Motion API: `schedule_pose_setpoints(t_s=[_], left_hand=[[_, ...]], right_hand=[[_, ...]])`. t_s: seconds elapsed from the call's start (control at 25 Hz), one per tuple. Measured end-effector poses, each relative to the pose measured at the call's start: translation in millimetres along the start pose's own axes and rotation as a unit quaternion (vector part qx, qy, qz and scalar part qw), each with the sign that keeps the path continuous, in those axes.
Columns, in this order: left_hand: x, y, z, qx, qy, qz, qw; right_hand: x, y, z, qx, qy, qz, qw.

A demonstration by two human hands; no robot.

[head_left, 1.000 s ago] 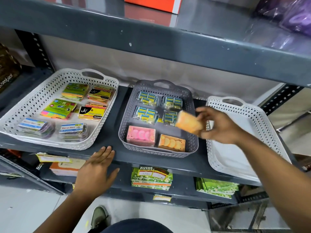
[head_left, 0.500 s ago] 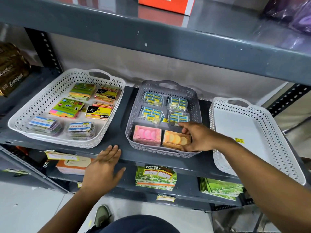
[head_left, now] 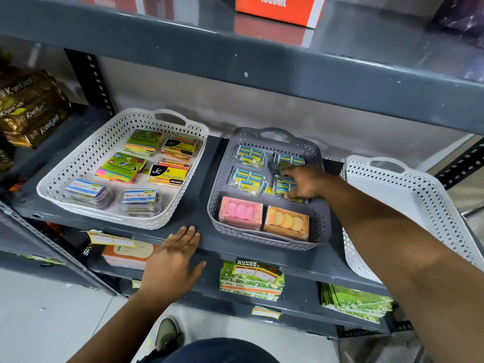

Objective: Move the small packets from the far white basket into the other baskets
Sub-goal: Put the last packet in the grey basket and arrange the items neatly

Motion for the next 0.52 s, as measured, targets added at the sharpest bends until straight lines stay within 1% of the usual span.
schedule_pose_setpoints(t_s=[0.08,0.16,0.24,0.32,0.36,0.44,0.52], left_hand=[[-0.5,-0.1,-0.5,0.003,-0.002,-0.002,1.0],[-1.3,-1.0,0.0,0.007,-0.003,-0.003,1.0],[-2.2,-2.4,0.7,0.011,-0.003,-0.002,1.0],[-2.8,-3.5,1.0,0.012,-0.002,0.0,1.0],[-2.7,-3.8,1.1,0.012,-0.001,0.001,1.0],[-2.6,-3.7,0.9,0.011,-0.003,-0.001,1.0],[-2.9,-3.9,1.1,0.013,-0.006,-0.002,1.0]], right_hand=[[-0.2,4.0,-3.1,0.002,0.008,0.002,1.0],[2.4,10.2,-5.3,0.02,0.008,0.01,1.0],[3.3,12.2,-3.6,0.029,0.008,0.064,0.998],[1.1,7.9,-0.8,0.008,0.016,0.141,0.99],[-0.1,6.6,0.4,0.0,0.022,0.156,0.987],[-1.5,10.9,1.2,-0.02,0.026,0.115,0.993],[-2.6,16.8,2.3,-0.067,0.038,0.082,0.994]])
Point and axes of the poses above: each hand's wrist, its own z-axis away from the middle knuckle, its own y-axis out of the back of the hand, x = y × z, the point moved 1 cm from there along -z, towards the middle knuckle, and after that the axes turned 7 degrees about x, right-handed, at the moved point
